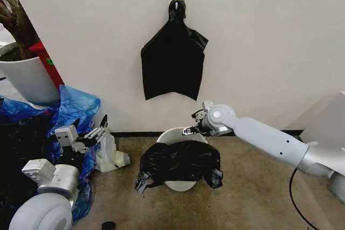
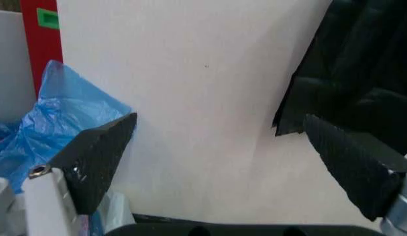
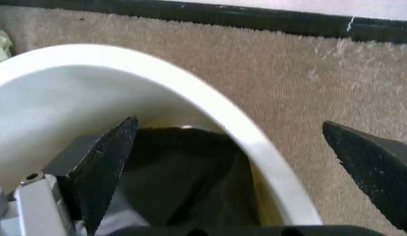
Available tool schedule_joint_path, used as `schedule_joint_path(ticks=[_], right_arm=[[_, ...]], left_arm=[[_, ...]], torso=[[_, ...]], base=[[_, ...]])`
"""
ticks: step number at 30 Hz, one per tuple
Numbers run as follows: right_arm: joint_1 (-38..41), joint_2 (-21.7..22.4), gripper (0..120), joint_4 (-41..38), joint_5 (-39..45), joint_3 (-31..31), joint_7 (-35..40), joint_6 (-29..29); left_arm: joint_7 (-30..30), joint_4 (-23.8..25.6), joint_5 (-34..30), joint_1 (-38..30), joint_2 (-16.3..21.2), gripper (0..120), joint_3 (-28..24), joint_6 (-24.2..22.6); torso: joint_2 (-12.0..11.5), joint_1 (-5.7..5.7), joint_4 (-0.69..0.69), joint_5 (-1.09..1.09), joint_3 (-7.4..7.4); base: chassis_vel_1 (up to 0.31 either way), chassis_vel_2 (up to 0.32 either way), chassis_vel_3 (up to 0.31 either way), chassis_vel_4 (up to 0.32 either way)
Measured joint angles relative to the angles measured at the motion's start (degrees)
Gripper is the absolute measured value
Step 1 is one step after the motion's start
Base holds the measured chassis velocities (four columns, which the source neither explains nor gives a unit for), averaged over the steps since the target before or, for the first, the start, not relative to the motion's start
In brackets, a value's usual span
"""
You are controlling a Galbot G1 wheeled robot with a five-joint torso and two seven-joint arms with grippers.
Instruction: Place the garbage bag over the trash bin.
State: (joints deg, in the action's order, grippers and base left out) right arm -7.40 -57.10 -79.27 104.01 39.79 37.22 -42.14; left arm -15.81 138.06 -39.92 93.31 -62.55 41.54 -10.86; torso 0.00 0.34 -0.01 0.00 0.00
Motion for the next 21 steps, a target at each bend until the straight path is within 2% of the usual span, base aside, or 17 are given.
schedule_joint_path(ticks=[4,6,10,11,12,15,17,21], right_arm=[[-0.2,-0.4,98,0.9,-1.2,-0.2,-1.6,0.0],[-0.4,-0.4,92,0.8,-1.3,-0.3,-2.0,0.0],[-1.1,0.0,73,0.5,-1.6,-0.4,-2.6,0.0],[-1.1,0.0,73,0.5,-1.6,-0.4,-2.6,0.0],[-1.3,0.2,68,0.4,-2.0,-0.4,-2.9,0.0],[-1.8,0.8,55,0.3,-4.9,-0.4,-5.1,0.0],[-1.9,1.0,52,0.3,-6.4,-0.3,-5.9,0.0],[-2.2,1.3,34,0.1,-9.4,-0.2,-7.6,0.0]], left_arm=[[0.0,0.4,-0.1,0.3,0.2,100,0.5,0.0],[0.0,0.6,-0.2,0.4,0.2,100,0.7,0.0],[0.0,0.9,-0.2,0.4,0.0,100,0.8,0.0],[0.0,0.9,-0.2,0.4,0.0,100,0.8,0.0],[0.0,1.0,-0.2,0.3,-0.1,100,0.7,0.0],[0.0,1.3,0.0,0.5,-0.6,100,0.3,0.0],[0.0,1.4,0.1,0.6,-0.6,100,0.2,0.0],[0.0,1.5,0.5,0.7,-0.8,100,0.0,0.0]], torso=[[0.0,0.0,0.0,0.0,0.0],[0.0,0.0,0.0,0.0,0.0],[0.0,0.0,0.0,0.0,0.0],[0.0,0.0,0.0,0.0,0.0],[0.0,0.0,0.0,0.0,0.0],[0.0,0.0,-0.01,0.0,0.0],[0.0,0.0,-0.01,0.0,0.0],[0.0,0.0,-0.01,0.0,0.0]], base=[[0.0,0.0,0.0,0.0],[0.0,0.0,0.0,0.0],[0.0,0.0,0.0,0.0],[0.0,0.0,0.0,0.0],[0.0,0.0,0.0,0.0],[0.0,0.0,0.0,0.0],[0.0,0.0,0.0,0.0],[0.0,0.0,0.0,0.0]])
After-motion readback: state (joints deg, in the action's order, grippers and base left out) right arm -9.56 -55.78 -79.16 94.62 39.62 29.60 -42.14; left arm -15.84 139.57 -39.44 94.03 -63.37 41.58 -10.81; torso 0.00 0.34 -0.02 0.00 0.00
